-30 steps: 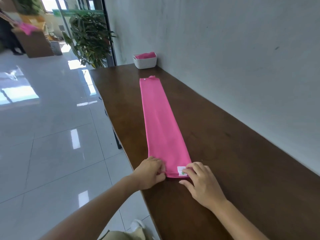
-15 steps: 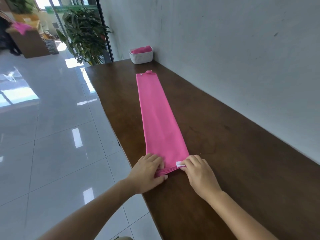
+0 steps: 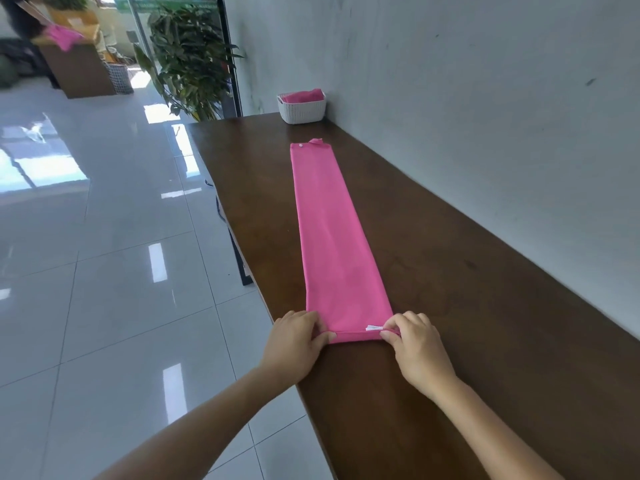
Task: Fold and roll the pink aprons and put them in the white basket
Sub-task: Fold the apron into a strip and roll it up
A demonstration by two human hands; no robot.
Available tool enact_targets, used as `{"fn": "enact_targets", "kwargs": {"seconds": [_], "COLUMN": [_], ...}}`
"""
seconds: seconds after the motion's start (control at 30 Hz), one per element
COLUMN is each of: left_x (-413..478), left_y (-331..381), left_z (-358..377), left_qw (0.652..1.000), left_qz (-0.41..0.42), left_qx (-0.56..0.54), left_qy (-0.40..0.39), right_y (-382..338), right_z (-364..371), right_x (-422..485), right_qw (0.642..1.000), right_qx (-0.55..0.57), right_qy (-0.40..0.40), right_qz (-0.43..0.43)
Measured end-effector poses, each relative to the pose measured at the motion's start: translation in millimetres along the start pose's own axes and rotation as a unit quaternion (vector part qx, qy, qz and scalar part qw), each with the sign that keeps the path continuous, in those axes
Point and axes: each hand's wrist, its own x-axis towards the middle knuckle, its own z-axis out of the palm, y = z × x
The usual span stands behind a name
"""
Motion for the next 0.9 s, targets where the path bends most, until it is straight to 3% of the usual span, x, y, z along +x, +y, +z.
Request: {"fn": "enact_targets", "kwargs": {"seconds": [0.1,0.2,0.33,0.43,0.77,0.9], "left_x": [1.4,-0.7,-3.6,-10.4,-13.1,-10.8], "left_y": [8.8,15.0,16.6,20.1,-3.3,-5.3], "left_z": [-0.9,1.7,11.2,13.6,19.2,18.1], "left_qw": [0.999,0.995,0.976,0.961,0.961,0.966], "left_qz": [-0.022,0.034,0.165,0.232,0.243,0.229], "left_qx": [0.008,0.049,0.061,0.057,0.045,0.043], "left_qy": [0.037,0.079,0.129,0.136,0.124,0.111], "right_y": [-3.4,-5.1,-6.2,-8.1,13.8,14.8], "right_z": [-3.2,-5.1,-0.2,6.4,4.1,4.2], "right_x": [5.2,6.1,4.5,-2.2,-11.1,-6.5], "right_qw": [0.999,0.999,0.985,0.969,0.951,0.958], "right_qx": [0.025,0.016,-0.099,-0.106,-0.097,-0.079], "right_qy": [-0.01,0.019,0.101,0.12,0.128,0.119], "right_qz": [0.027,0.027,-0.101,-0.187,-0.264,-0.247]}}
